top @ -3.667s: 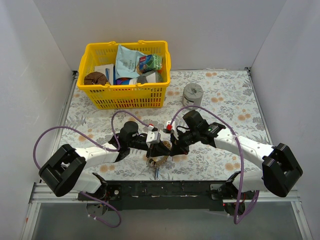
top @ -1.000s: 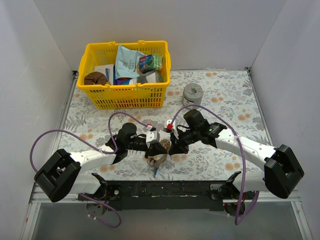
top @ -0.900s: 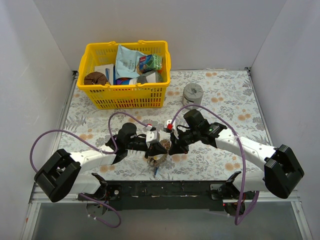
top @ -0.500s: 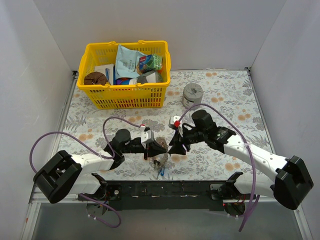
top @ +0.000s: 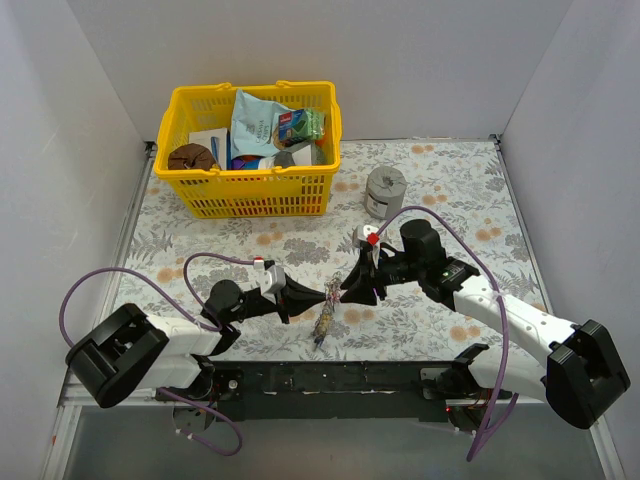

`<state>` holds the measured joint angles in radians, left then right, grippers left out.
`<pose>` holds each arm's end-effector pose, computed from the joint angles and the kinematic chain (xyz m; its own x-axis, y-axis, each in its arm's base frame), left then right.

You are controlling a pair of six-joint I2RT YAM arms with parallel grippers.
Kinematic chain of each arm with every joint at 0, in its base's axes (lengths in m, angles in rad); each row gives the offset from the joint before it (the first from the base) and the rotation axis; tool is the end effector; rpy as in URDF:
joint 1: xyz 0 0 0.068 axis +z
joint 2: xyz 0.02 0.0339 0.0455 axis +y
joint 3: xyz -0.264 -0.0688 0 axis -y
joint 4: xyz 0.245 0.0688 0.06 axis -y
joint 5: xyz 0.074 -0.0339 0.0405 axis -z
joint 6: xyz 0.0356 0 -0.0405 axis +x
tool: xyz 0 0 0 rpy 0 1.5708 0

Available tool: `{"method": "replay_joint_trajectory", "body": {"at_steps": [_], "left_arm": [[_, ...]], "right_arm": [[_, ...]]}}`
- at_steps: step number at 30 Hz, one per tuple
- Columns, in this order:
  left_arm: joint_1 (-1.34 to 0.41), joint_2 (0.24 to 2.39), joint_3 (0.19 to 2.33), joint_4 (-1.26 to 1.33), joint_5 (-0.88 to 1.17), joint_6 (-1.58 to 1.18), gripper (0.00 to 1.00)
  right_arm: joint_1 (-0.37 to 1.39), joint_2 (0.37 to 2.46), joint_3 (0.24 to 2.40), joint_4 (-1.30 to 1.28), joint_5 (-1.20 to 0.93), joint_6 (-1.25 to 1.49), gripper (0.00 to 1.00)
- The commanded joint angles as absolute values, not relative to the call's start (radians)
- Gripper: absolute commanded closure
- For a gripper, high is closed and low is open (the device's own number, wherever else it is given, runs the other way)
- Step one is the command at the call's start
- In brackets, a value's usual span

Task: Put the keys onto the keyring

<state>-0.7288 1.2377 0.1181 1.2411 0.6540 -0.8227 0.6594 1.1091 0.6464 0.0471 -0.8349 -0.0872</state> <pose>0.1318 -0.1467 0.1811 -0.6561 -0.1941 -0.7293 0.7323 0.0700 -0.6774 0.1719 0.1667 0.2547 -0.2354 -0.2564 -0.9375 -0.9714 0.0931 0.2185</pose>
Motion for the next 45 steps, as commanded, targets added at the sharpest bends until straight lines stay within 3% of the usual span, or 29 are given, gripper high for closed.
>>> {"method": "replay_joint_trajectory", "body": {"at_steps": [1,8,16,19,23,29,45], "left_arm": [[-0.729,1.253,0.117,1.462,0.635,-0.865,1.00],[-0.729,1.285,0.147,1.474,0.675,-0.870,1.00],[-0.729,1.270,0.167,1.457,0.686,-0.867,1.00],[-0.729,1.259,0.167,1.454,0.686,-0.867,1.00],[-0.729,1.246,0.169,1.445,0.686,-0.867,1.00],[-0.729,1.229,0.163,1.445,0.681,-0.864,1.00],[-0.729,1.216,0.161,1.480,0.678,-0.880,1.00]], "right_arm": [[0.660,1.111,0.649,0.133,-0.923,-0.060,0.54],[0.679,1.117,0.657,0.146,-0.920,-0.052,0.51],[0.698,1.161,0.647,0.187,-0.951,-0.037,0.61],[0.698,1.180,0.640,0.193,-0.960,-0.040,0.66],[0.698,1.204,0.632,0.198,-0.979,-0.049,0.84],[0.698,1.218,0.630,0.149,-0.968,-0.092,0.94],[0.698,1.244,0.623,0.110,-0.959,-0.144,0.99]]}}
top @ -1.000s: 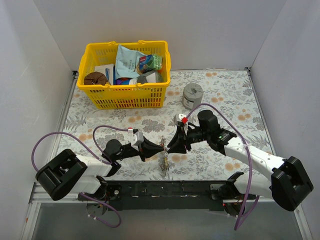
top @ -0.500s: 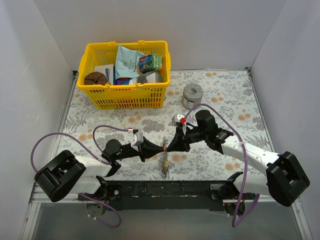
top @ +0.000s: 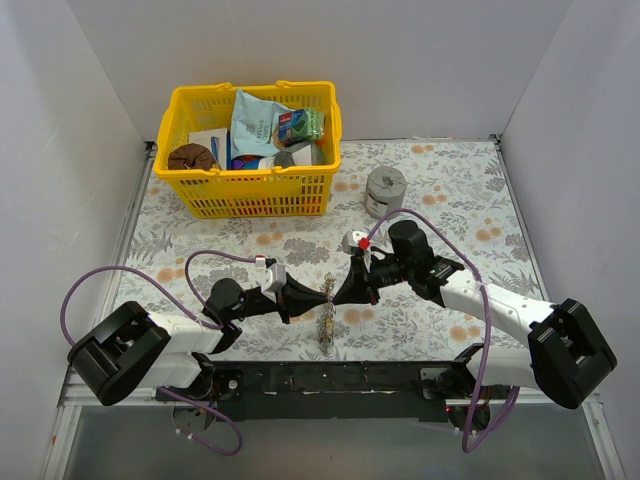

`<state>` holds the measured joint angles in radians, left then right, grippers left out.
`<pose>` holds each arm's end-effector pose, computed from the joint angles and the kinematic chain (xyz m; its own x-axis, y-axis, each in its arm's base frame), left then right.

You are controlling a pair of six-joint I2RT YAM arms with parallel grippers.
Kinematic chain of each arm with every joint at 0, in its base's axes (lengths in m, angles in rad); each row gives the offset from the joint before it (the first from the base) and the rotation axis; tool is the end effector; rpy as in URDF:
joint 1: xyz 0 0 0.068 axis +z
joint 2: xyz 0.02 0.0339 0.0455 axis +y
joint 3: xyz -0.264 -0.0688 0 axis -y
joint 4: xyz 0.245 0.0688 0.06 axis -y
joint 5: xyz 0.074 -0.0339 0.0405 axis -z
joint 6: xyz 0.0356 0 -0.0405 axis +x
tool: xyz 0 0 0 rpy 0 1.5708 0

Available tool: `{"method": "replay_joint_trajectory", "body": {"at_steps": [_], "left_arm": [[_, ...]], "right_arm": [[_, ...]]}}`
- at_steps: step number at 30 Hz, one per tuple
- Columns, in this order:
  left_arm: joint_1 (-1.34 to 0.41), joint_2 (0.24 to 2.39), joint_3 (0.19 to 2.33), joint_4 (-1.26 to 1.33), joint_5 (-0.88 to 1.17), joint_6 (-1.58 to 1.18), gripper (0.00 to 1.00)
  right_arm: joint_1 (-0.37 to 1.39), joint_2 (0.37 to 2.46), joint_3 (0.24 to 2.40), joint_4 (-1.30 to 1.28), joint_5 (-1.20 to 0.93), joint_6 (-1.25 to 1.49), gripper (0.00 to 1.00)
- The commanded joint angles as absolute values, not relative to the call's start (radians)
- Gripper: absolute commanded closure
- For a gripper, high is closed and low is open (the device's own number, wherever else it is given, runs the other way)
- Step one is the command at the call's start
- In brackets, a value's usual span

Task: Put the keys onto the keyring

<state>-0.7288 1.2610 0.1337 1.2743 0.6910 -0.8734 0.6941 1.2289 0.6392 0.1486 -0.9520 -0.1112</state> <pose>0.1335 -0.1496 0.1842 -0.6837 -0.1815 -0.7069 0.7154 0.0248 -0.6983 0.1767 0.1848 0.2354 -0.2221 -0.2686 -0.9373 -0.9679 -0.0555 0.2453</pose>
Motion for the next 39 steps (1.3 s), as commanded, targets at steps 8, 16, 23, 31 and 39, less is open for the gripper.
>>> {"method": "replay_joint_trajectory", "body": {"at_steps": [8,16,23,31,39], "left_arm": [[-0.729,1.226,0.164,1.505,0.689,-0.894,1.00],[-0.729,1.242,0.167,1.506,0.698,-0.897,1.00],[-0.729,1.239,0.161,1.496,0.695,-0.894,1.00],[-0.729,1.203,0.160,1.416,0.699,-0.856,1.00],[-0.729,1.198,0.149,1.405,0.706,-0.845,1.00]], "right_arm": [[0.699,1.269,0.623,0.087,-0.954,-0.175,0.99],[0.718,1.278,0.650,0.094,-0.945,-0.163,0.99],[0.730,1.250,0.641,0.109,-0.911,-0.149,0.92],[0.732,1.117,0.601,0.118,-0.804,-0.127,0.52],[0.732,1.078,0.600,0.146,-0.810,-0.094,0.42]]}}
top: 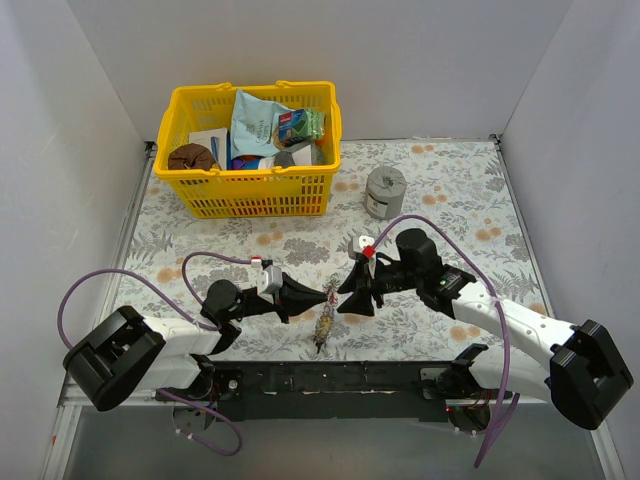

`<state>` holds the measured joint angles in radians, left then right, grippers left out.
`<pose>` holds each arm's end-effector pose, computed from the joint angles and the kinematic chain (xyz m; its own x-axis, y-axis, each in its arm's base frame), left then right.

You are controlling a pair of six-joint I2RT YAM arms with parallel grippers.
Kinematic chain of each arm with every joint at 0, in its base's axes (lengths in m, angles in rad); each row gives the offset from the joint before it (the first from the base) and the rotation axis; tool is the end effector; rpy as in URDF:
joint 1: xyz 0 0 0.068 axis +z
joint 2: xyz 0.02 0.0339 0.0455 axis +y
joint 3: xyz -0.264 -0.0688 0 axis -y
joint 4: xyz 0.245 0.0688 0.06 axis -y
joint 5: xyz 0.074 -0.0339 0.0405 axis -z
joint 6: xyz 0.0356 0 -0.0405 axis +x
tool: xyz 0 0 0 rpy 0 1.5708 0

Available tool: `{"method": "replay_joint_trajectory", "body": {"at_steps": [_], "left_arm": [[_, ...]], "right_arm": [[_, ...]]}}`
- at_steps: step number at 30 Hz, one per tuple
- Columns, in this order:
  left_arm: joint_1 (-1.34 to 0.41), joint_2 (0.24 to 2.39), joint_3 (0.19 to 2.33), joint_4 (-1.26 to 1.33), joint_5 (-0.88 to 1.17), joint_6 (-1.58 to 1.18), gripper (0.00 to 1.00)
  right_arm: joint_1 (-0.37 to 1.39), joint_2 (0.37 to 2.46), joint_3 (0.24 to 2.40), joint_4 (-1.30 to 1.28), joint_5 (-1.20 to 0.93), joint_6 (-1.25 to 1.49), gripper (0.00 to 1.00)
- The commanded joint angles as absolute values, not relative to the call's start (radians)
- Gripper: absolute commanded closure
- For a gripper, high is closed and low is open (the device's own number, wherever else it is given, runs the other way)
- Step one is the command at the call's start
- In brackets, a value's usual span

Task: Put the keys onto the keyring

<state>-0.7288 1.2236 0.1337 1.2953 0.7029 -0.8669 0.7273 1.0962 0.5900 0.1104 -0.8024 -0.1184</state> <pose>0.1307 -0.1475 0.1929 -0.6488 -0.2005 -0.7341 0.7504 -0.0080 -0.6610 0.1576 0.1746 0.2439 -0.1729 -0.2638 -0.9490 -0.9849 0.0472 0.1663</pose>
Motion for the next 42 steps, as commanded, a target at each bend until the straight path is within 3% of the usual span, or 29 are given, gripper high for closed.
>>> {"method": "replay_joint_trajectory", "body": {"at_steps": [1,7,18,24,27,29,36,39,40,42], "left_arm": [[-0.729,1.201,0.146,1.407,0.707,-0.845,1.00],[-0.729,1.204,0.146,1.405,0.710,-0.845,1.00],[-0.729,1.230,0.152,1.430,0.713,-0.853,1.00],[-0.729,1.232,0.155,1.433,0.715,-0.856,1.00],[-0.729,1.229,0.158,1.430,0.713,-0.856,1.00],[-0.729,1.229,0.156,1.430,0.712,-0.856,1.00],[-0.729,1.177,0.163,1.333,0.692,-0.809,1.00],[-0.729,1.123,0.202,1.176,0.683,-0.746,0.89],[-0.729,1.108,0.218,1.046,0.677,-0.724,0.75],[-0.729,1.066,0.264,0.916,0.678,-0.637,0.67]], "right_arm": [[0.732,1.078,0.595,0.164,-0.816,-0.083,0.44],[0.732,1.103,0.615,0.218,-0.871,-0.038,0.60],[0.732,1.131,0.646,0.235,-0.896,-0.015,0.64],[0.733,1.157,0.660,0.255,-0.914,-0.008,0.72],[0.733,1.175,0.670,0.252,-0.933,-0.008,0.83],[0.733,1.193,0.678,0.241,-0.949,-0.008,0.99],[0.733,1.219,0.718,0.097,-0.913,-0.067,0.99],[0.733,1.236,0.756,0.011,-0.881,-0.120,0.99],[0.732,1.239,0.765,-0.064,-0.865,-0.158,0.99],[0.732,1.244,0.787,-0.110,-0.850,-0.181,0.99]]}}
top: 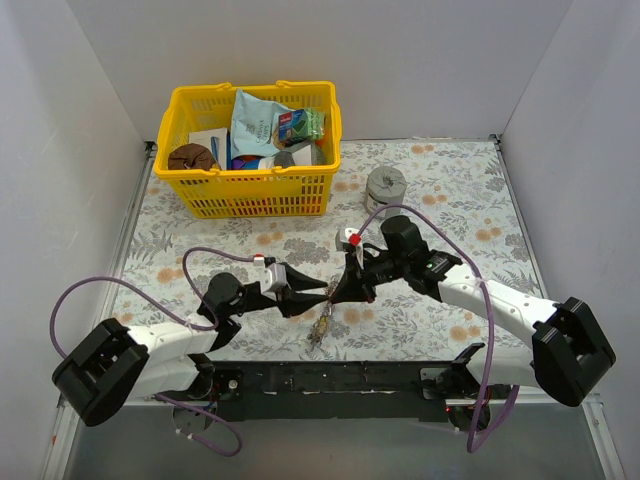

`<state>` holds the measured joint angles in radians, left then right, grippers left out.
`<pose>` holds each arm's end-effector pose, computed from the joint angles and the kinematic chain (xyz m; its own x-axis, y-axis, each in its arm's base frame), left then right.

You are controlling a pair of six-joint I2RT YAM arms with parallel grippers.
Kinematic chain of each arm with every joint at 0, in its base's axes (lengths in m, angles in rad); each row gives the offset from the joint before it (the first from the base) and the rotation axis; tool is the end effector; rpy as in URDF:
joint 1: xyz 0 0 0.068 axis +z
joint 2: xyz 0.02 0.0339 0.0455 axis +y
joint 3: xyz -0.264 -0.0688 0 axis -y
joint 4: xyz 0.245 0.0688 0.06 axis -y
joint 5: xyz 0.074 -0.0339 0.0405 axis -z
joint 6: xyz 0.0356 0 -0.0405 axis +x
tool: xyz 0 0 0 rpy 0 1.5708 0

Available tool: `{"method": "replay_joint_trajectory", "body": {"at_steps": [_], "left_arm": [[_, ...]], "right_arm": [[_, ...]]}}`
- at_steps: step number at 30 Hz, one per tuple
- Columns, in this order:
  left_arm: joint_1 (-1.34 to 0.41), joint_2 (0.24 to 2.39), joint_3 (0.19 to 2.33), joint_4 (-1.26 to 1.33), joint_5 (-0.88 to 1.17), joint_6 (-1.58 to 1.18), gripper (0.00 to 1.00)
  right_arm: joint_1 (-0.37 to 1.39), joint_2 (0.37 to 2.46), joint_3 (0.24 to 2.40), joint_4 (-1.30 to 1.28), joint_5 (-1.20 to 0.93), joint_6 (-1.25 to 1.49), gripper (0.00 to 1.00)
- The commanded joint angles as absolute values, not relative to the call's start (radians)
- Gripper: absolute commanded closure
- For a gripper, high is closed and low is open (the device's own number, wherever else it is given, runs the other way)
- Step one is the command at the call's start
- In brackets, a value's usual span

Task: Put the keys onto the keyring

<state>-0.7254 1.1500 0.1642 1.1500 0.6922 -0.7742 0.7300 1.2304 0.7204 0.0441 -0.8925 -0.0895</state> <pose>0.1327 -0.1480 0.1999 -0.5990 -0.1882 -0.7783 0.7875 0.0374 -0.6151 0.1760 0.1947 0.2518 -0.2497 -0.2987 -0.9211 -0.9630 -0.0231 0.2685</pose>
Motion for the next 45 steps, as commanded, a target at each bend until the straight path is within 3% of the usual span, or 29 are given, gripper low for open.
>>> {"method": "replay_joint_trajectory", "body": {"at_steps": [1,5,12,25,45], "left_arm": [[-0.729,1.054,0.274,0.819,0.670,-0.608,0.64],[-0.729,1.020,0.313,0.660,0.644,-0.520,0.57],[-0.729,1.100,0.456,0.400,0.730,-0.396,0.60],[-0.730,1.247,0.462,0.603,0.976,-0.445,0.63],[-0.749,1.371,0.529,0.640,1.011,-0.488,0.82]], "right_arm": [[0.733,1.243,0.791,-0.154,-0.836,-0.199,0.99],[0.733,1.238,0.811,-0.257,-0.798,-0.241,0.99],[0.735,1.269,0.865,-0.418,-0.670,-0.325,0.99],[0.747,1.216,0.850,-0.379,-0.698,-0.351,0.99],[0.752,1.210,0.857,-0.364,-0.735,-0.368,0.99]]}}
